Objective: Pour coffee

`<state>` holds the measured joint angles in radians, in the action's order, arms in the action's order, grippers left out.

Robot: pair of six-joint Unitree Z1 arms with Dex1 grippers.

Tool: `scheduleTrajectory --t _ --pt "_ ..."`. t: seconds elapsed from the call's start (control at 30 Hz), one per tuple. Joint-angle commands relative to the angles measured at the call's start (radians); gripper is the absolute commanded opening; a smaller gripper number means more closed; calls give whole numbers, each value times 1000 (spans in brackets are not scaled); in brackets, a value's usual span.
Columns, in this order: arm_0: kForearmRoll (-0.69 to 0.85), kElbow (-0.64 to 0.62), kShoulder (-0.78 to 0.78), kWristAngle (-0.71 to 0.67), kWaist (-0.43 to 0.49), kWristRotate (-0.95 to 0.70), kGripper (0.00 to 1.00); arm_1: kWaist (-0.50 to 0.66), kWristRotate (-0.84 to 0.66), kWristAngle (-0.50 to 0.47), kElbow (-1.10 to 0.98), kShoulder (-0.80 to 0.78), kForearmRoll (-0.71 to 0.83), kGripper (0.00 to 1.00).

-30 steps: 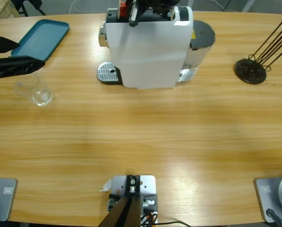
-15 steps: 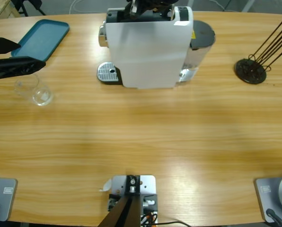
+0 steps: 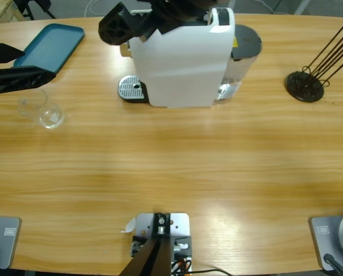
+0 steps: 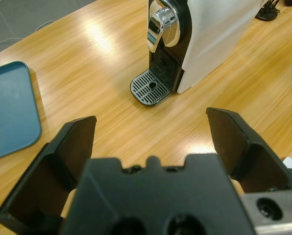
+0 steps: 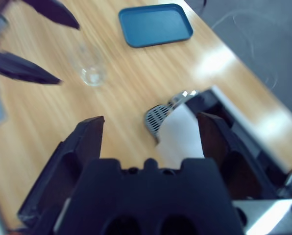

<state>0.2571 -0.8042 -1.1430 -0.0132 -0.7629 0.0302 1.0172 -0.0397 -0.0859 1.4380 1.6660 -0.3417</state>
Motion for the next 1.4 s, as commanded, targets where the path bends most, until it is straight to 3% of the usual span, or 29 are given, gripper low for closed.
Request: scheduleTrajectory --t 0.03,0.13,0.2,0.27,0.33,0.43,0.67,1.1,1.4 --pt "-11 31 20 -13 -15 39 1000 35 -488 -177 -199 -215 -125 0" --pt "-9 31 39 -11 -33 48 1000 35 -649 -253 -249 -271 -185 0" --pt "-5 30 49 -11 -40 50 1000 35 -662 -359 -263 -299 -184 0" --pt "0 30 57 -13 -43 54 1000 2 -699 -518 -281 -296 -122 0" --pt "1 30 62 -14 -51 60 1000 -76 -720 -530 -276 -254 -30 0" --pt "2 27 57 -14 -56 60 1000 -140 -787 -475 -212 -165 69 0" --pt "7 43 52 -13 -56 60 1000 -141 -839 -349 -120 -40 156 0" --pt "14 56 61 -13 -57 60 1000 -76 -820 -222 -23 85 239 0" --pt "25 57 63 -12 -56 60 1000 -59 -811 -123 -87 203 302 0"
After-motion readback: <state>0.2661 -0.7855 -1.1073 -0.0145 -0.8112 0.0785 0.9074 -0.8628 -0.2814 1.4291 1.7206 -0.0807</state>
